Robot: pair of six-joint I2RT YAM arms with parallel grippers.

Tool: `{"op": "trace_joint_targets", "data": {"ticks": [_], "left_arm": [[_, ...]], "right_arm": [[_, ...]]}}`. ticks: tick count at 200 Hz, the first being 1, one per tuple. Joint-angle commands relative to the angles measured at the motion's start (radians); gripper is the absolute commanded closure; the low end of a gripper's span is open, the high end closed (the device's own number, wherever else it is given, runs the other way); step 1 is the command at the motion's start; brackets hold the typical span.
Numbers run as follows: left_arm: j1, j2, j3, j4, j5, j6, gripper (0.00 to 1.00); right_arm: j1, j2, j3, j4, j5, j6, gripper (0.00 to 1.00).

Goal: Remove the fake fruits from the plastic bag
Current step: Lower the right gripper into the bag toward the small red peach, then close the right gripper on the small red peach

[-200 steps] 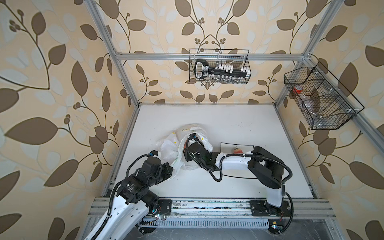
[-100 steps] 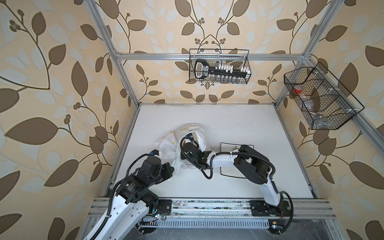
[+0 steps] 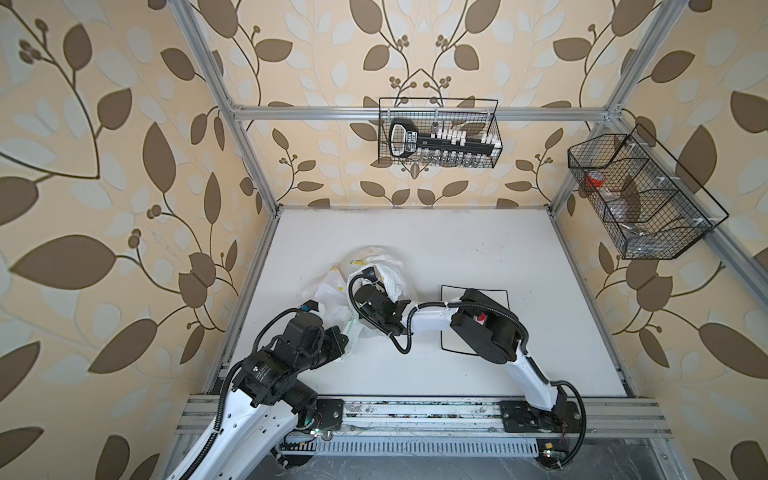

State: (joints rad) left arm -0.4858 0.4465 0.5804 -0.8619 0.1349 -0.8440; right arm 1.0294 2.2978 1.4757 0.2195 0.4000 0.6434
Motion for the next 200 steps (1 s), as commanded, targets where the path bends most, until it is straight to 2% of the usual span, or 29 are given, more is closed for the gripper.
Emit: {"op": "trace_joint_targets", "data": {"ticks": [1, 24, 75, 200], "left_arm": [[-0.009, 0.001, 0.036, 0.001, 0.009, 0.010, 1.00], [-0.010, -0.006, 0.027, 0.002, -0.001, 0.001, 1.00], [-0.009, -0.015, 0.008, 0.015, -0.021, -0.004, 1.00], [-0.010, -0.031, -0.008, 0.040, -0.054, -0.045, 1.00]], "right_arm": [[-0.005, 0.003, 0.009, -0.042, -0.001, -0.012, 0.59], [-0.008, -0.059, -0.054, -0.015, 0.010, -0.010, 0.65], [-0.008, -0.215, -0.193, 0.033, -0.013, -0.031, 0.71], [-0.009, -0.522, -0.468, 0.016, -0.161, -0.063, 0.73]]}}
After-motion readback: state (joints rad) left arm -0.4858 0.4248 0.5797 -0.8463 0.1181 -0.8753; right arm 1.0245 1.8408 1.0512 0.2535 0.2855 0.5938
